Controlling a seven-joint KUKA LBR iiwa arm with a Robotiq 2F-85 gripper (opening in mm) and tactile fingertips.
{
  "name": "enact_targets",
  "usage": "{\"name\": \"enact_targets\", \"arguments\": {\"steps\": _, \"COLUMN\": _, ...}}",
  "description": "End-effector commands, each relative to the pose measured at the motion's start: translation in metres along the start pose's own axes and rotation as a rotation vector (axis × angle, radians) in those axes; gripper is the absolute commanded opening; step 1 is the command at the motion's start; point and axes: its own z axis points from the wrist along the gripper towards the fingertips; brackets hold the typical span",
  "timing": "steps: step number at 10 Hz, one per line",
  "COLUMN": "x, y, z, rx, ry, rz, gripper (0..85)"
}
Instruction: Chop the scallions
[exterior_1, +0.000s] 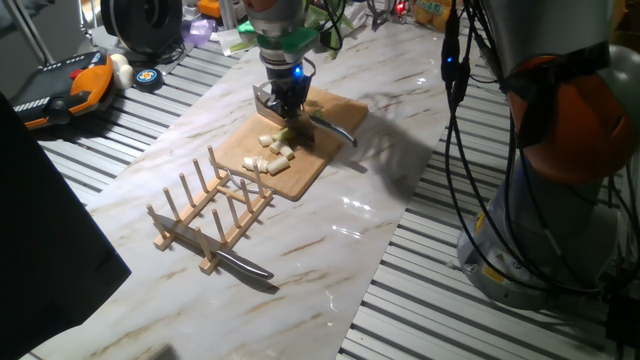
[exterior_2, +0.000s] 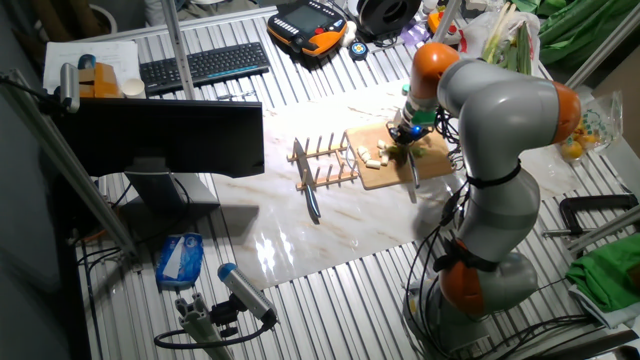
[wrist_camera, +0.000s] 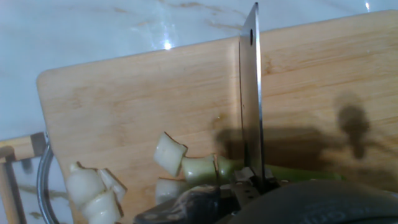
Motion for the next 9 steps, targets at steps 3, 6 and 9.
{"name": "enact_targets", "arguments": {"steps": 3, "x": 0.003, "y": 0.001, "z": -0.009, "rx": 0.0, "ry": -0.006, "rz": 0.001, "gripper": 0.7}}
{"name": "enact_targets", "arguments": {"steps": 6, "x": 0.006, "y": -0.002, "z": -0.016, "rx": 0.006, "ry": -0.008, "rz": 0.0, "gripper": 0.7}}
{"name": "enact_targets", "arguments": {"steps": 9, "x": 0.012, "y": -0.004, "z": -0.037, "rx": 0.011, "ry": -0.004, "rz": 0.0, "gripper": 0.7}}
